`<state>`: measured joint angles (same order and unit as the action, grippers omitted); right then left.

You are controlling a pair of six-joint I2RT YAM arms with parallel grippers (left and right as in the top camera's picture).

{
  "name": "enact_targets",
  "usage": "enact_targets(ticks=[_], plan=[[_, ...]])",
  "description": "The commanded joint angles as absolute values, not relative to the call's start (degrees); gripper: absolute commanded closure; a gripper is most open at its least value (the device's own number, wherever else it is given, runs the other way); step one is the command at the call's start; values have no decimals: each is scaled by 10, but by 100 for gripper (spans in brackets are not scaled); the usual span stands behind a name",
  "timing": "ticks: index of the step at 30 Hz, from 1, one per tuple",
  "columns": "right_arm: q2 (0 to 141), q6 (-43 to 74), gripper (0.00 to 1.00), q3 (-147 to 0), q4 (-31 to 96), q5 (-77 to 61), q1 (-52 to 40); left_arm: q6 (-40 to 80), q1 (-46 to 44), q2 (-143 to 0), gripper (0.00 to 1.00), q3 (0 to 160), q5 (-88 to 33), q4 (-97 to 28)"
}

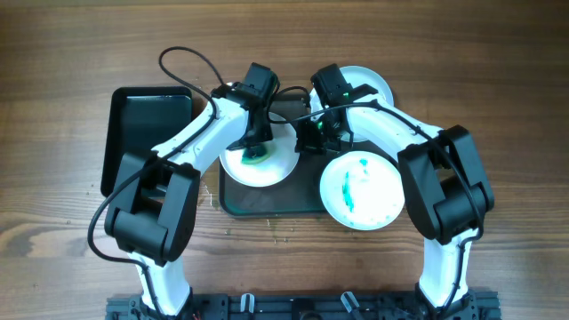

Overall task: Clean dirty plates on tray and stack at the side
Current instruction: 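Scrub the left plate with the sponge while right gripper holds it, then lift the cleaned plate with the right gripper and move it right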

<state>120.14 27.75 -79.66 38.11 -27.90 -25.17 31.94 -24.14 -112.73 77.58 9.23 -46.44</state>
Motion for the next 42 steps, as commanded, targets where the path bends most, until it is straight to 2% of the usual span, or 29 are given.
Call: enact_targets(ticks=[1, 3, 5, 7, 10, 13, 16, 19, 23, 26, 29, 34, 42], plan=[[1220, 272, 96, -801, 381, -284, -251, 365, -244, -1133, 96, 778, 136, -522], [1220, 272, 96, -801, 381, -284, -251, 326, -244, -1133, 96, 778, 1, -538], [1220, 272, 96, -801, 381, -284, -251, 219, -245, -1133, 96, 778, -188, -524], [1220, 272, 96, -801, 381, -284, -251, 180, -247, -1133, 96, 778, -264, -503], [1220, 272, 96, -801, 381, -284, -251, 192, -246, -1133, 96, 778, -198, -455], [1220, 272, 96, -801, 381, -284, -251, 240, -246, -1133, 96, 778, -7, -397], [1220, 272, 95, -801, 381, -283, -251, 279, -245, -1133, 96, 779, 137, -409], [1220, 273, 96, -801, 381, -272, -251, 309, -226, -1132, 96, 814, 132, -506], [1205, 281, 96, -802, 382, -231, -259, 300, -163, -1120, 96, 944, 13, -641], [1154, 269, 96, -803, 404, -127, -277, 261, -109, -1094, 96, 1030, -41, -708], [1094, 260, 96, -803, 430, 3, -312, 257, -85, -1083, 96, 1032, -41, -720], [1020, 256, 96, -803, 461, 247, -392, 257, -82, -1083, 96, 1031, -40, -720], [992, 255, 96, -803, 502, 626, -536, 257, -82, -1083, 96, 1031, -41, -721]])
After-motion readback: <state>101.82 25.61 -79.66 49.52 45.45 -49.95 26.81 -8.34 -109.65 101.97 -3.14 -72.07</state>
